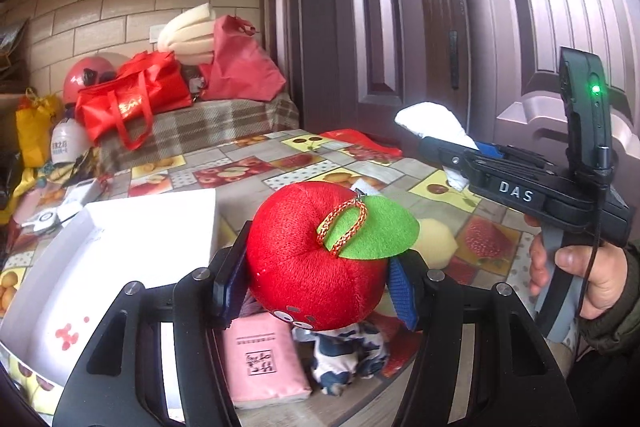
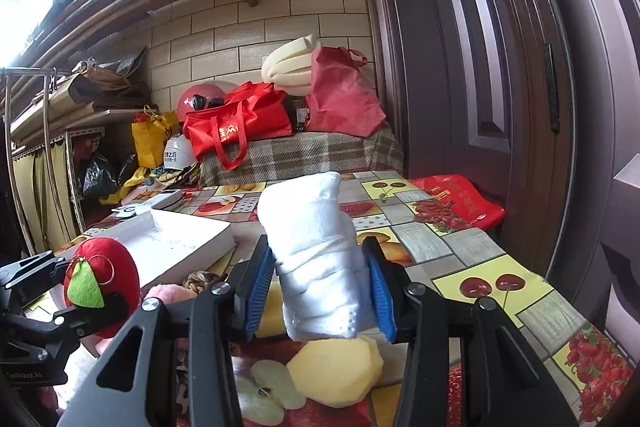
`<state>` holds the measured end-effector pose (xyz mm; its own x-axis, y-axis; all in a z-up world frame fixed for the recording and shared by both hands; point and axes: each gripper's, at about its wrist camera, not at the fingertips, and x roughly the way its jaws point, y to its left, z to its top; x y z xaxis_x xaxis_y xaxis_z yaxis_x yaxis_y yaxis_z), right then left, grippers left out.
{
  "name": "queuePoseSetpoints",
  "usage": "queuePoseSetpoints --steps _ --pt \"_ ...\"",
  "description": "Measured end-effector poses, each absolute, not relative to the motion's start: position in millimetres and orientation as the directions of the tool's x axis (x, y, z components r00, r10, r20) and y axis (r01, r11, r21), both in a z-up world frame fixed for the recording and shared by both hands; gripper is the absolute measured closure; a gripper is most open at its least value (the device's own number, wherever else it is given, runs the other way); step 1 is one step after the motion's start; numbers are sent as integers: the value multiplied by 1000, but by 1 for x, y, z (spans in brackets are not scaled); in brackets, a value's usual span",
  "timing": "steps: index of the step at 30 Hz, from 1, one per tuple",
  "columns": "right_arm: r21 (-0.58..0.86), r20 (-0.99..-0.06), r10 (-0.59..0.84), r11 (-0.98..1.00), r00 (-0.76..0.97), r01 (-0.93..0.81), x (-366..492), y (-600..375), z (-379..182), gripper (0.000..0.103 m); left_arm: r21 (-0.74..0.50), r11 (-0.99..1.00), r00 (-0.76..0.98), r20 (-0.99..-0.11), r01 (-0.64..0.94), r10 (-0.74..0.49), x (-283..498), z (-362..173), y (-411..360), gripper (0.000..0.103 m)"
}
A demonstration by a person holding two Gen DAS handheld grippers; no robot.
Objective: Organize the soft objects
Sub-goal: 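Carry the red apple and white sock into the white tray with both grippers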
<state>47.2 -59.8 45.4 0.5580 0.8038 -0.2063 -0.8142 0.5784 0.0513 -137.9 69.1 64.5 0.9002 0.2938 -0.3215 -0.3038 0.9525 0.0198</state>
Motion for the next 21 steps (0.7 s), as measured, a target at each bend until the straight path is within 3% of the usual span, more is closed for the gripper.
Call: queuePoseSetpoints --steps 21 --pt "34 -250 864 458 437 -888 18 -20 41 57 -25 866 822 -326 -500 466 -182 54 132 44"
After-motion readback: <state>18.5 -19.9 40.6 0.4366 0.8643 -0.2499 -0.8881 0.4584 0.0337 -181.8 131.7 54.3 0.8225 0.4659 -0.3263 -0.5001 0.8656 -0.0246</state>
